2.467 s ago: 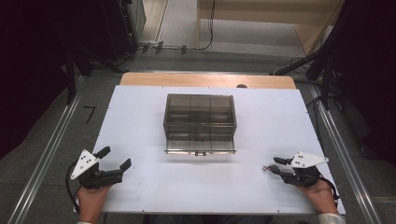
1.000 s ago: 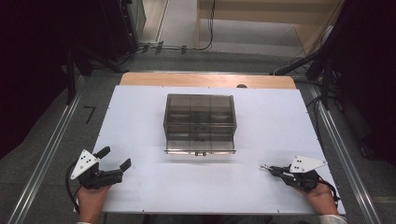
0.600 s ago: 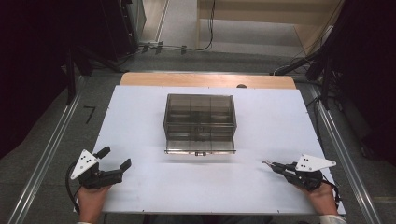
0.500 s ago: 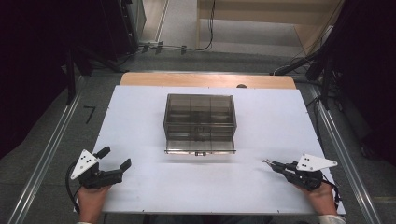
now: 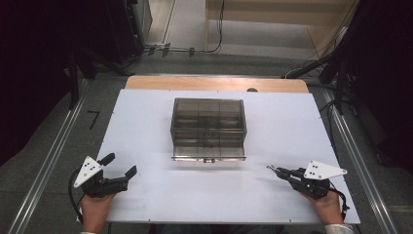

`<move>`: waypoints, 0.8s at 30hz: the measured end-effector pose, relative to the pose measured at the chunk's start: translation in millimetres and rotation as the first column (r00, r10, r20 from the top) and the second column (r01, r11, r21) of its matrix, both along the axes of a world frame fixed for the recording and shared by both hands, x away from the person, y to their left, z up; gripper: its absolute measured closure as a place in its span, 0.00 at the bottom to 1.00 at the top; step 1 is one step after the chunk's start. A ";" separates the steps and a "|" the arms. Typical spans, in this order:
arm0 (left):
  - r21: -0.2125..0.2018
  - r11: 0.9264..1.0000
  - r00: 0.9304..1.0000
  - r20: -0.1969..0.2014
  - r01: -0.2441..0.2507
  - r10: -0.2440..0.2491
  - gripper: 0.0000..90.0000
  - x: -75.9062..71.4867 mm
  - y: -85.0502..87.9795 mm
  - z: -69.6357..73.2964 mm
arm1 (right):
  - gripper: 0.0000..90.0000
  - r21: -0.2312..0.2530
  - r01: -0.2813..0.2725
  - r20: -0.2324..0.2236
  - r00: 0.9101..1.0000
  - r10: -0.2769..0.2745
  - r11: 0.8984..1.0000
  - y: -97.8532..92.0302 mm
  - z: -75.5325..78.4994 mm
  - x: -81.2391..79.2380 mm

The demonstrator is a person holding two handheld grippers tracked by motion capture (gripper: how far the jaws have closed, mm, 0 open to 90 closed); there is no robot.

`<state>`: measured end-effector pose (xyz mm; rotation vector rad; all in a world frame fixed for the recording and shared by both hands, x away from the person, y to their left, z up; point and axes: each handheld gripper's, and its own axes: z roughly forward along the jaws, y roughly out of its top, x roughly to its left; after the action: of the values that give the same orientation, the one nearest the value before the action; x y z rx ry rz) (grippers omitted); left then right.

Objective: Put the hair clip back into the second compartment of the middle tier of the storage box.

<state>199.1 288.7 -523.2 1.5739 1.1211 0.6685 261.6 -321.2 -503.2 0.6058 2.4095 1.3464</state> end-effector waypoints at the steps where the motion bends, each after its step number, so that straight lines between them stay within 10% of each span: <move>1: 0.001 1.000 1.000 -0.001 0.000 0.000 0.04 0.0 0.0 0.1 | 0.93 0.002 -0.004 0.001 1.000 0.004 1.000 2.0 0.2 0.3; 24: 0.000 1.000 1.000 0.000 0.000 0.000 0.04 0.0 0.2 0.0 | 0.93 0.068 -0.081 0.055 0.995 0.078 0.994 58.2 16.2 15.9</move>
<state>199.0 289.0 -523.2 1.5741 1.1211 0.6676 277.6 -263.0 -487.0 0.4904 2.3765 1.4654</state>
